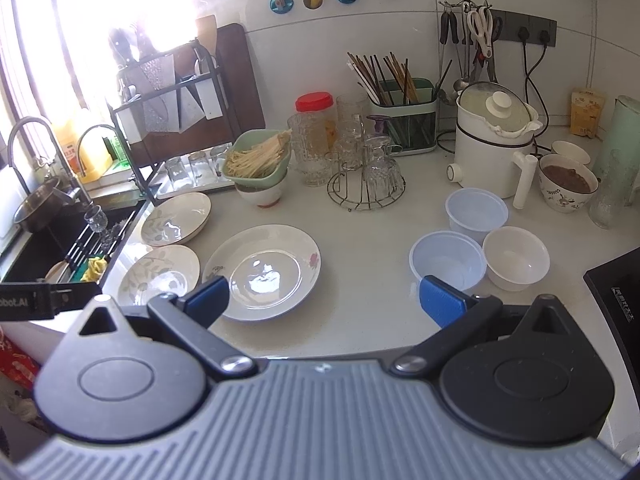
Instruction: Organize plates and bowls
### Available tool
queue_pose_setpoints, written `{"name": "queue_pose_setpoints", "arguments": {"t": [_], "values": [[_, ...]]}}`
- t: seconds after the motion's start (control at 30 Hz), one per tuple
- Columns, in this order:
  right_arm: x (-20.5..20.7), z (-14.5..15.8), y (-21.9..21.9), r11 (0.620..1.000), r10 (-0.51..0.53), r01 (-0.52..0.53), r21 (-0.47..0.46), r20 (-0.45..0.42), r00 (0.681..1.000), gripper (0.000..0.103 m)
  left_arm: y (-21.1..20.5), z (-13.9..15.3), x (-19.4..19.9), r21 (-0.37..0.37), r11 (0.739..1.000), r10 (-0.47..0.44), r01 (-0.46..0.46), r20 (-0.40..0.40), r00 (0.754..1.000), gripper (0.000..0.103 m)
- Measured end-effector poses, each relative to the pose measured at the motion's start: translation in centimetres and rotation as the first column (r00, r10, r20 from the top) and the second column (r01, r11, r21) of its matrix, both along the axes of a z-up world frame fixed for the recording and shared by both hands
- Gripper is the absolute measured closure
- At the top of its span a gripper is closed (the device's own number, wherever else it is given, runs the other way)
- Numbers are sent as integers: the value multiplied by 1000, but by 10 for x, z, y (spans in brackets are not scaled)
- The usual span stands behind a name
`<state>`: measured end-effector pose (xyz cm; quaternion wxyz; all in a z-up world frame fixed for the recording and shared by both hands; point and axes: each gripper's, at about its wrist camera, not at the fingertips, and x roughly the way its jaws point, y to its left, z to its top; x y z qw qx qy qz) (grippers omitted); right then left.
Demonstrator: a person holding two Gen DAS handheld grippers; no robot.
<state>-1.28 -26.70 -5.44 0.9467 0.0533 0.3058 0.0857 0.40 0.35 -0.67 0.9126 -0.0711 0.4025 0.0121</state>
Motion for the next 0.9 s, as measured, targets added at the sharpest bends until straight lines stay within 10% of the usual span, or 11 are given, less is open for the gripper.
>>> {"name": "queue_pose_setpoints", "arguments": {"t": [0.9], "values": [[-1, 2, 1, 998, -58, 58, -3, -10, 998, 0, -1, -4, 10, -7, 998, -58, 58, -2, 998, 3]]}}
